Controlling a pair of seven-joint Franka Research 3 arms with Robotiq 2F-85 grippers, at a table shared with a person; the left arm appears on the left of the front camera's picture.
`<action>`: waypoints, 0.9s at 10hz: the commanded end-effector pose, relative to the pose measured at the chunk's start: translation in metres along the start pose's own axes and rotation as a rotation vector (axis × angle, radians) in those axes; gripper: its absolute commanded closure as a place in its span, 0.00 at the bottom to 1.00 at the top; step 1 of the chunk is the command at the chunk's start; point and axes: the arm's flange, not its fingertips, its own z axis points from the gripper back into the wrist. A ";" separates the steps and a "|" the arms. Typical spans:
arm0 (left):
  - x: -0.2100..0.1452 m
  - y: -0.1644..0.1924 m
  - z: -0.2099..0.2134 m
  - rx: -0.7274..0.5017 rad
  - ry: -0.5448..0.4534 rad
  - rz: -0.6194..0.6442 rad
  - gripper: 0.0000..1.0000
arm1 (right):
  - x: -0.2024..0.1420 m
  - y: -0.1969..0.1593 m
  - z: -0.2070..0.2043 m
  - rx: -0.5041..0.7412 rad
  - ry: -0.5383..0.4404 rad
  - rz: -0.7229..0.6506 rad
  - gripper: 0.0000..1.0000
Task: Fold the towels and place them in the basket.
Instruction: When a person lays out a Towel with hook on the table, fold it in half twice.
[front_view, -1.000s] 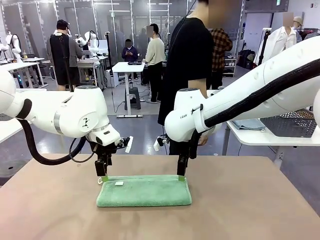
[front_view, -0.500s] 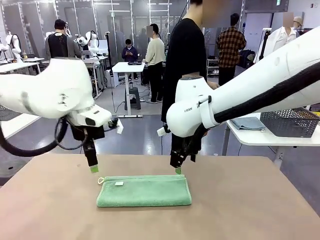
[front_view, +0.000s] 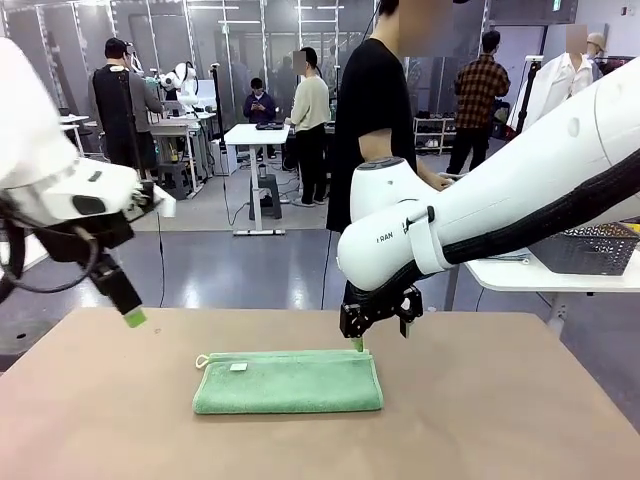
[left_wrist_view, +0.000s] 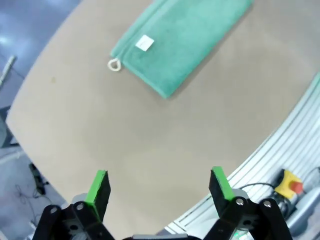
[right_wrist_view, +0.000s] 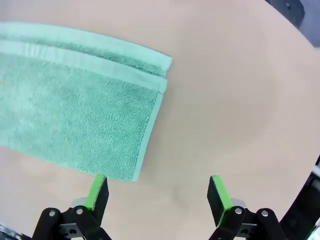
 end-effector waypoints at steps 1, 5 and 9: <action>-0.028 -0.018 0.017 0.086 -0.019 0.088 0.00 | -0.003 0.005 -0.009 0.012 -0.034 -0.085 0.00; -0.056 -0.023 0.033 0.121 -0.078 0.129 0.00 | -0.005 0.002 -0.028 0.066 -0.003 -0.084 0.00; -0.047 -0.016 0.036 0.098 -0.072 0.120 0.00 | -0.002 0.003 -0.022 0.041 -0.014 -0.079 0.00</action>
